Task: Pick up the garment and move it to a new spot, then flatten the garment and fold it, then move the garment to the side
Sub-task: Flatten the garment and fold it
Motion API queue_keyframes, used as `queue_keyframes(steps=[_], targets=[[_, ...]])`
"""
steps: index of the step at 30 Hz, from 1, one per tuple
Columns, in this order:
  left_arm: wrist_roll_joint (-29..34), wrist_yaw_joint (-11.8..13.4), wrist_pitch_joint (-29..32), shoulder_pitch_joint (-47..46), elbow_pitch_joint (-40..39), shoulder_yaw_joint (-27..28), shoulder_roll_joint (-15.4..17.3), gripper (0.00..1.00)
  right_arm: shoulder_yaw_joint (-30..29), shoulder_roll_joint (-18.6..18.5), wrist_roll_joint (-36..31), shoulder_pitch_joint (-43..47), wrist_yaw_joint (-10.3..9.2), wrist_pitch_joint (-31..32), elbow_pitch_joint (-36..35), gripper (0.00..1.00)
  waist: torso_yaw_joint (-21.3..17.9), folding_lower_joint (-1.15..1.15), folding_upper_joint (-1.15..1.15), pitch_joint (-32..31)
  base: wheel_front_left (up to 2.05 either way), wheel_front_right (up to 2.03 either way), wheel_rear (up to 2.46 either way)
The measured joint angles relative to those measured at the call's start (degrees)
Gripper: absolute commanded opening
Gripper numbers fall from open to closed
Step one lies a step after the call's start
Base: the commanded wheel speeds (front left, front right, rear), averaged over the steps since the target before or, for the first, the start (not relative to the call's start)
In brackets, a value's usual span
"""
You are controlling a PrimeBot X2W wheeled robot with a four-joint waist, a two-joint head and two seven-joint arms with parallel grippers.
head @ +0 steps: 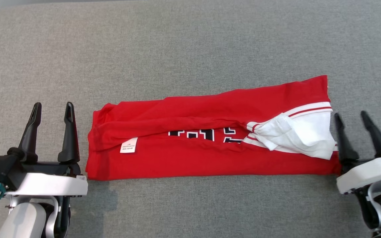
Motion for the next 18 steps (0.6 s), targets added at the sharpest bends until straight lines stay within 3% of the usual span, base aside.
queue_keyframes(steps=[9, 13, 14, 15, 16, 18], targets=[[0.26, -1.79, 0.0, -1.08, 1.38, -0.1, -2.01, 1.0, 11.11, -1.31, 6.28, -4.04, 0.0, 0.19, 12.61, 1.0, 0.88, 0.0, 0.0, 1.7, 0.0, 0.0, 0.0], [0.41, -2.01, 0.0, -1.13, 1.56, 0.56, -2.08, 1.0, 12.74, -1.91, 8.03, -5.62, 0.03, -0.6, 15.16, 1.0, 0.58, 0.0, 0.0, 2.04, 0.0, 0.0, 0.0], [0.42, -2.02, 0.0, -1.13, 1.59, 0.71, -2.08, 1.0, 13.24, -1.92, 8.44, -6.09, 0.03, -0.67, 15.72, 0.89, 0.43, 0.0, 0.0, 2.08, 0.0, 0.0, 0.0], [0.44, -2.02, 0.0, -1.14, 1.6, 0.78, -2.09, 1.0, 13.73, -2.04, 8.71, -6.49, 0.03, -0.79, 16.14, 0.4, 0.28, 0.0, 0.0, 2.1, 0.0, 0.0, 0.0], [0.52, -2.08, 0.0, -1.16, 1.6, 0.83, -2.12, 1.0, 14.13, -2.22, 9.21, -6.85, 0.03, -1.04, 16.55, 0.0, 0.17, 0.0, 0.0, 2.11, 0.0, 0.0, 0.0], [0.69, -2.08, 0.0, -1.18, 1.63, 0.94, -2.14, 1.0, 14.9, -3.1, 9.54, -7.65, 0.03, -1.16, 17.27, 0.0, -0.09, 0.0, 0.0, 2.1, 0.0, 0.0, 0.0]])
